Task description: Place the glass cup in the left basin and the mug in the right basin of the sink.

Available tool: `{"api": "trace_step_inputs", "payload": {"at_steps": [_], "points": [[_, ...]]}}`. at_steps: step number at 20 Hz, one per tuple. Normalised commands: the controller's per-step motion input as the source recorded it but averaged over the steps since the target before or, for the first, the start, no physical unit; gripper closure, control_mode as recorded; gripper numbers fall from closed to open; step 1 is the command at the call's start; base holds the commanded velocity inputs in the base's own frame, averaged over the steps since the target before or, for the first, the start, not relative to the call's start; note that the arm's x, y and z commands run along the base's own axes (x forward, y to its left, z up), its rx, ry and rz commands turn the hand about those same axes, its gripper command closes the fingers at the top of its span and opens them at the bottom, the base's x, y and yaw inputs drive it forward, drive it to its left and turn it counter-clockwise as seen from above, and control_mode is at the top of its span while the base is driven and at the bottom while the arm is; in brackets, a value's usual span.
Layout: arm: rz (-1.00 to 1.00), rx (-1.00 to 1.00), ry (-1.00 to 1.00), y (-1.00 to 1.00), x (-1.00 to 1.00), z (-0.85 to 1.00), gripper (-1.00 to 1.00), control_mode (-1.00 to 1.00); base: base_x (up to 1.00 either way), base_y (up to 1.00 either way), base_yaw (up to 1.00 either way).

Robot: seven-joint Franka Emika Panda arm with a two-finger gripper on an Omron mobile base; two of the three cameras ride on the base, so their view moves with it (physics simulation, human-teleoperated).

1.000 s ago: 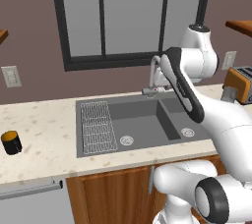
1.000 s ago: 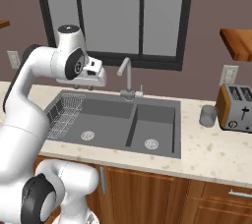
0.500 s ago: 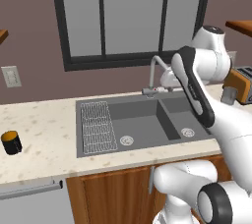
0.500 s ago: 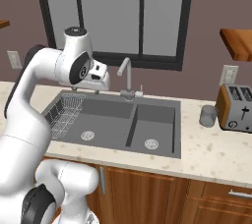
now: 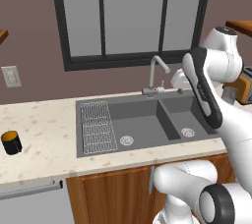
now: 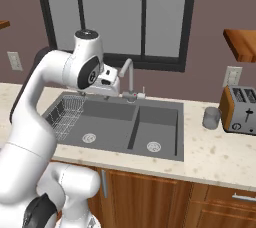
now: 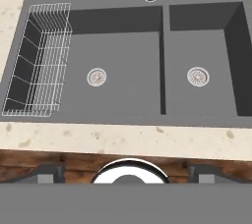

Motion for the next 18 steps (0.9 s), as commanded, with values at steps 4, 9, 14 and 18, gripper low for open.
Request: {"api": "trace_step_inputs", "payload": {"at_steps": [4, 9, 14, 18], "points": [[0.02, -0.02, 0.00, -0.47, -0.06, 0.00, -1.00, -1.00, 0.00, 0.00, 0.00], [0.08, -0.09, 0.03, -0.49, 0.00, -0.02, -1.00, -1.00, 0.00, 0.00, 0.00], [0.09, -0.14, 0.06, -0.49, 0.05, -0.08, -1.00, -1.00, 0.00, 0.00, 0.00], [0.05, -0.13, 0.13, -0.44, 0.19, -0.14, -1.00, -1.00, 0.00, 0.00, 0.00]]}}
